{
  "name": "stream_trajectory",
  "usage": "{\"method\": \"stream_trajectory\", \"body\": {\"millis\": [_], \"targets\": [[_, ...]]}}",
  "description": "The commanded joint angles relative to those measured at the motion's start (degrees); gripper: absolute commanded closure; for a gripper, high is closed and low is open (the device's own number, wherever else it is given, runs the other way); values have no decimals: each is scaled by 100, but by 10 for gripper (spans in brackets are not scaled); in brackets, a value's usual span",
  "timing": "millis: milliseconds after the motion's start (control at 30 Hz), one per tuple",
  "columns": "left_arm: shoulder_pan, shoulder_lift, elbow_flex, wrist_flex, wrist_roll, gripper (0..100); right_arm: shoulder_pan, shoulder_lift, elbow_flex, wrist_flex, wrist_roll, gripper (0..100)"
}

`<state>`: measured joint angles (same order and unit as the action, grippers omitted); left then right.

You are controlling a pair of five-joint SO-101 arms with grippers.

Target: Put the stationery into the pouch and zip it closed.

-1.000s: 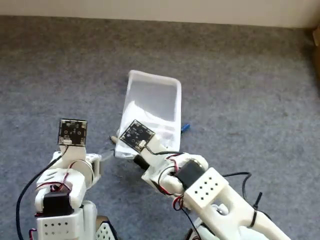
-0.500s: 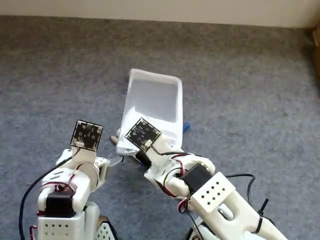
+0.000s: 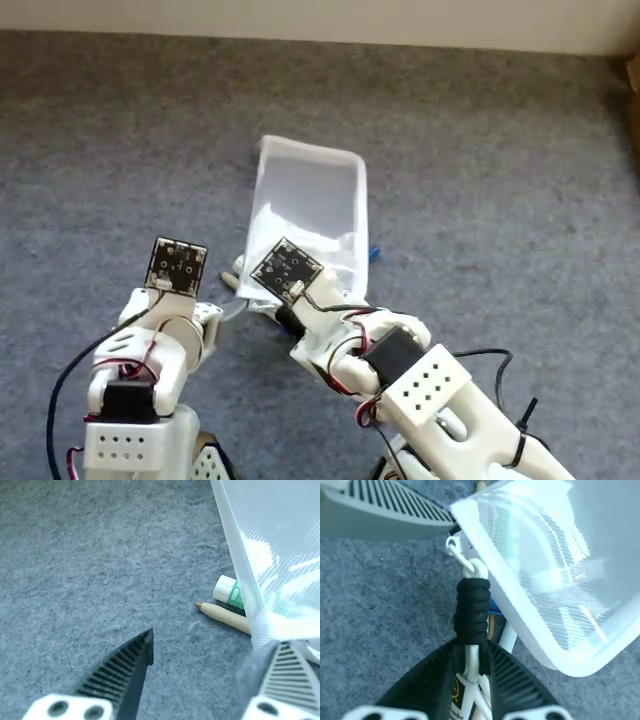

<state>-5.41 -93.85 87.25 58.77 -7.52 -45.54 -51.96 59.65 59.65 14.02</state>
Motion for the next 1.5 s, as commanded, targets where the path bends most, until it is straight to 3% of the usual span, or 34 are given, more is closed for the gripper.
{"method": "stream_trajectory", "body": {"millis": [0, 167, 667, 1467], "targets": [[92, -75, 224, -545, 132, 660, 57, -207, -57, 22, -70, 992], [92, -75, 295, -651, 132, 681, -233, -207, -57, 40, -70, 992], [66, -75, 84, -642, 105, 995, -259, -224, -110, 576, -70, 992], [-242, -75, 4, -607, 132, 993, 1613, -1895, -57, 1349, 255, 992]]}}
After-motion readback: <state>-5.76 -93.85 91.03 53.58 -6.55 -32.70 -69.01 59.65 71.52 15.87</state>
